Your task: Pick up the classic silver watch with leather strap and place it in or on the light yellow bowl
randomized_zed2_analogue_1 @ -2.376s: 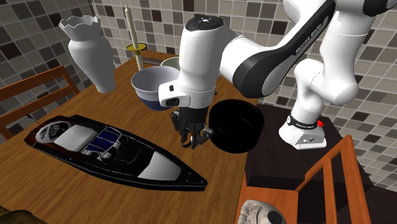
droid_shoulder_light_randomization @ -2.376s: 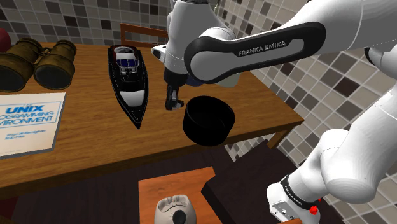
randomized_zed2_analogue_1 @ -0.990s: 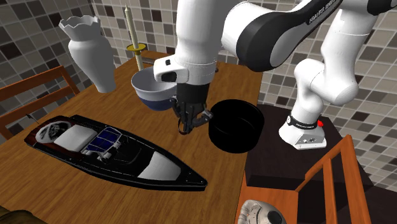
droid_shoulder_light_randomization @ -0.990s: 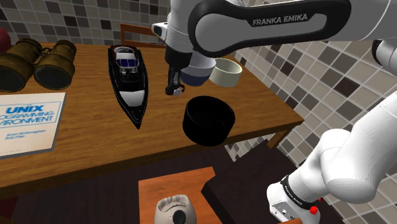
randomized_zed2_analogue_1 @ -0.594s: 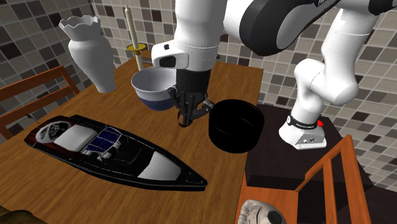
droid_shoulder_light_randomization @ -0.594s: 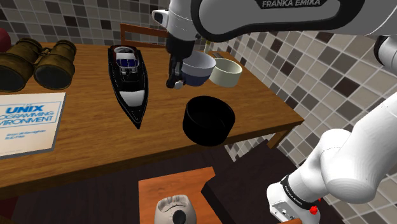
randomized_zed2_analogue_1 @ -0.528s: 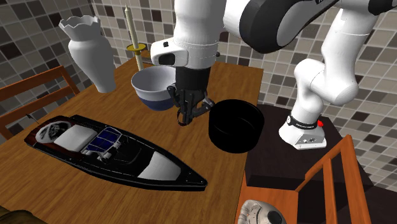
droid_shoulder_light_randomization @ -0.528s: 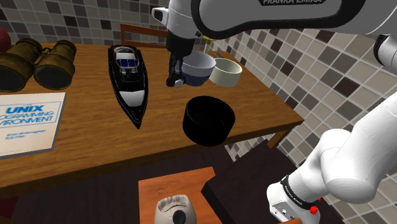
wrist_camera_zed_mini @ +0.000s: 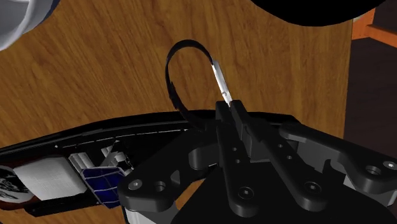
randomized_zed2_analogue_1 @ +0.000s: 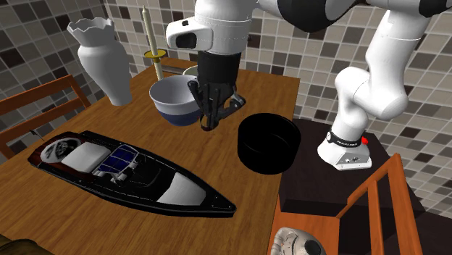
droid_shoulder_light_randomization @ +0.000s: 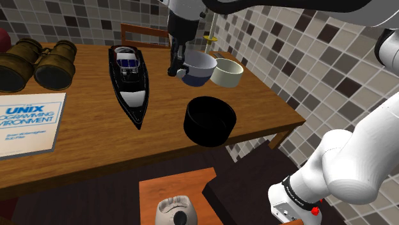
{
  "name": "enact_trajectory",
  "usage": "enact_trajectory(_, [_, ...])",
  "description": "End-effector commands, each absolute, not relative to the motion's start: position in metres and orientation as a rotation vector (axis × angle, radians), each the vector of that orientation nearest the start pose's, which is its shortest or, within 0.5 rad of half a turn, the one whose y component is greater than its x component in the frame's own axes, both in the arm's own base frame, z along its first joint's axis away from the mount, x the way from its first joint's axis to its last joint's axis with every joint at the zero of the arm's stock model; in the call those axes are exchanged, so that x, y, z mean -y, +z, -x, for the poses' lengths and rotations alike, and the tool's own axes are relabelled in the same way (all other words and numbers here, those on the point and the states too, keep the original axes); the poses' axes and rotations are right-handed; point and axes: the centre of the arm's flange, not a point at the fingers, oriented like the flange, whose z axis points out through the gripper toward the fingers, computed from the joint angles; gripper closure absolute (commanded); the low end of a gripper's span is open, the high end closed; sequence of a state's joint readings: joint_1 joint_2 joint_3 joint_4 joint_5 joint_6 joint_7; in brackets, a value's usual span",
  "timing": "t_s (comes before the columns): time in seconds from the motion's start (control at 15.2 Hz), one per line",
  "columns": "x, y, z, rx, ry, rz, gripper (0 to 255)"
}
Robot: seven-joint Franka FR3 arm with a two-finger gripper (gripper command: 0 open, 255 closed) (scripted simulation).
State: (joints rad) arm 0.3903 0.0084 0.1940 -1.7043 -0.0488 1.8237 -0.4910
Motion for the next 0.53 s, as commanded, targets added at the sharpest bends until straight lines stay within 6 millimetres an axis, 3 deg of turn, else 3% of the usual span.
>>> enact_trajectory(0.0, [-0.313,0.59,-0.482,1.64,-0.179,2.721,255])
enact_trajectory(0.07, [-0.313,0.594,-0.482,1.64,-0.179,2.721,255])
enact_trajectory(0.46, [-0.237,0.598,-0.502,1.64,-0.179,2.721,255])
